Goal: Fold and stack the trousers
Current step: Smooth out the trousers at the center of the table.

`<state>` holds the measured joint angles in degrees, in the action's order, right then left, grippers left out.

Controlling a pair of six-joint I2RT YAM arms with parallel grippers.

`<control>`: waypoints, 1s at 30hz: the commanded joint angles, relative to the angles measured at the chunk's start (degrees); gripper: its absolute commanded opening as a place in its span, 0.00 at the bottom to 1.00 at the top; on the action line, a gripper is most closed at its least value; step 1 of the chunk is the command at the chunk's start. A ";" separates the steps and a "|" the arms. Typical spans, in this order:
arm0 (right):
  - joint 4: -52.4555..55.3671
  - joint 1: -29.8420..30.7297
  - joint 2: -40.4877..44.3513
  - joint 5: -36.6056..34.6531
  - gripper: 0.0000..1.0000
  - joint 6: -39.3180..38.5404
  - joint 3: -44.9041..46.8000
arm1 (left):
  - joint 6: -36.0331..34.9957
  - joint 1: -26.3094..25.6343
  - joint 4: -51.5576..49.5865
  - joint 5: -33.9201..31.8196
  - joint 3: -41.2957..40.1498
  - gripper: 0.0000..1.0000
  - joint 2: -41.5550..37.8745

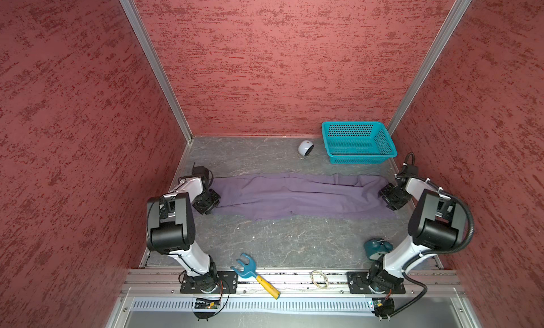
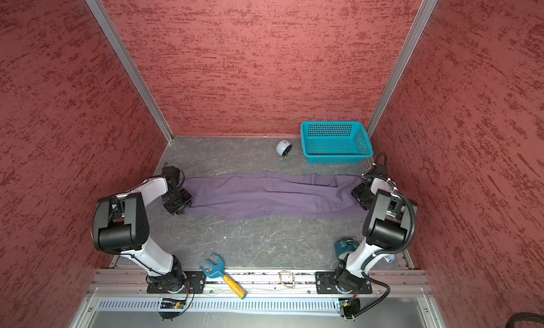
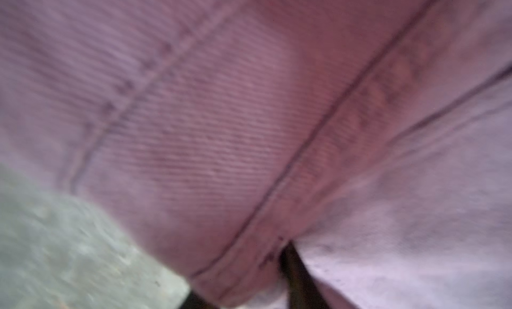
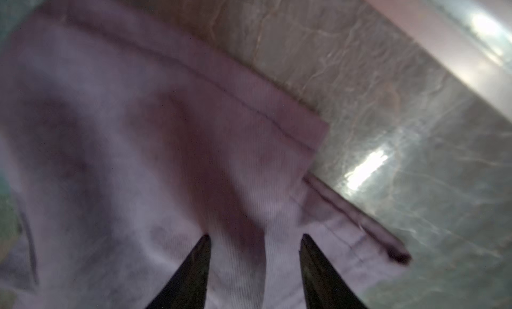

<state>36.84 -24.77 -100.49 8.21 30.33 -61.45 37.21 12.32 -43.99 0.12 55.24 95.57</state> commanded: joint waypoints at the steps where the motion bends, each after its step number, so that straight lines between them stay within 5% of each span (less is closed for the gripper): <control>1: -2.82 0.97 -1.93 1.78 0.19 1.43 -1.66 | 0.16 4.13 0.98 -4.42 -1.81 0.17 1.87; 4: -1.09 0.96 -1.41 0.11 0.00 0.86 -2.78 | 0.47 5.49 1.16 -5.42 -1.21 0.16 1.05; 17: 20.69 0.87 1.94 -10.49 0.00 -5.42 -28.77 | 1.80 4.38 1.62 -5.04 -0.19 0.17 0.46; 24: 18.72 -0.62 5.68 -8.93 0.00 -4.07 -21.74 | 1.47 5.34 1.64 -4.32 -0.76 0.18 -1.17; 30: 19.82 -0.87 -2.08 -7.52 0.00 -2.30 -37.87 | 1.72 5.40 1.71 -3.38 -0.40 0.18 -2.00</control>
<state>60.88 -24.10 -100.82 5.67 27.05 -90.65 38.15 16.38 -42.96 1.08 55.13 95.02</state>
